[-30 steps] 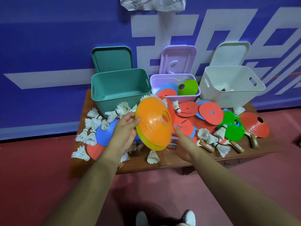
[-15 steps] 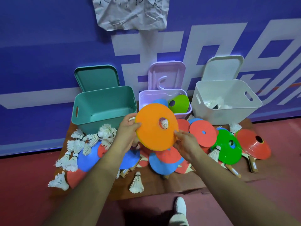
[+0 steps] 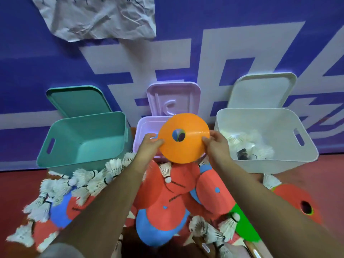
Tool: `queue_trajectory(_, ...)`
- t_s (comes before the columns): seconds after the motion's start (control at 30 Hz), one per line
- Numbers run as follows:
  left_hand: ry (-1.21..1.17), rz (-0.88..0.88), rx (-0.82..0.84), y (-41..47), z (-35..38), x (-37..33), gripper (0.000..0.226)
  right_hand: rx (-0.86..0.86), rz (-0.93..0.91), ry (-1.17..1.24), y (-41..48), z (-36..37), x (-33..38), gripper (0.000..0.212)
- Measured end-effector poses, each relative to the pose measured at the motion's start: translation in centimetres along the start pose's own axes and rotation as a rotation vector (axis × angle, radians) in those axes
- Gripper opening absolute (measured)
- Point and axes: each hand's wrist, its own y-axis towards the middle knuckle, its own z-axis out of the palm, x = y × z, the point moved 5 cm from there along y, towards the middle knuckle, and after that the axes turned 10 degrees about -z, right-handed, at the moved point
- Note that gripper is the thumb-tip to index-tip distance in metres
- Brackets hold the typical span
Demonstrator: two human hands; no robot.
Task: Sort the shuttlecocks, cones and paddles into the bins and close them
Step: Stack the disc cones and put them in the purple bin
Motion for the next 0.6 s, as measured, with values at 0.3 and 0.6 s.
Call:
queue_trajectory(0.3, 0.464, -0.009, 0.191, 8.1, 5.9, 3.0, 0.014, -0.04, -0.148, -0.359, 5.0, -0.5, -2.5, 0.025)
queue_trajectory(0.6, 1.252, 0.11, 0.093, 12.6, 6.9, 4.4, 0.097, -0.032, -0.265, -0.517, 6.7, 0.4, -2.4, 0.022)
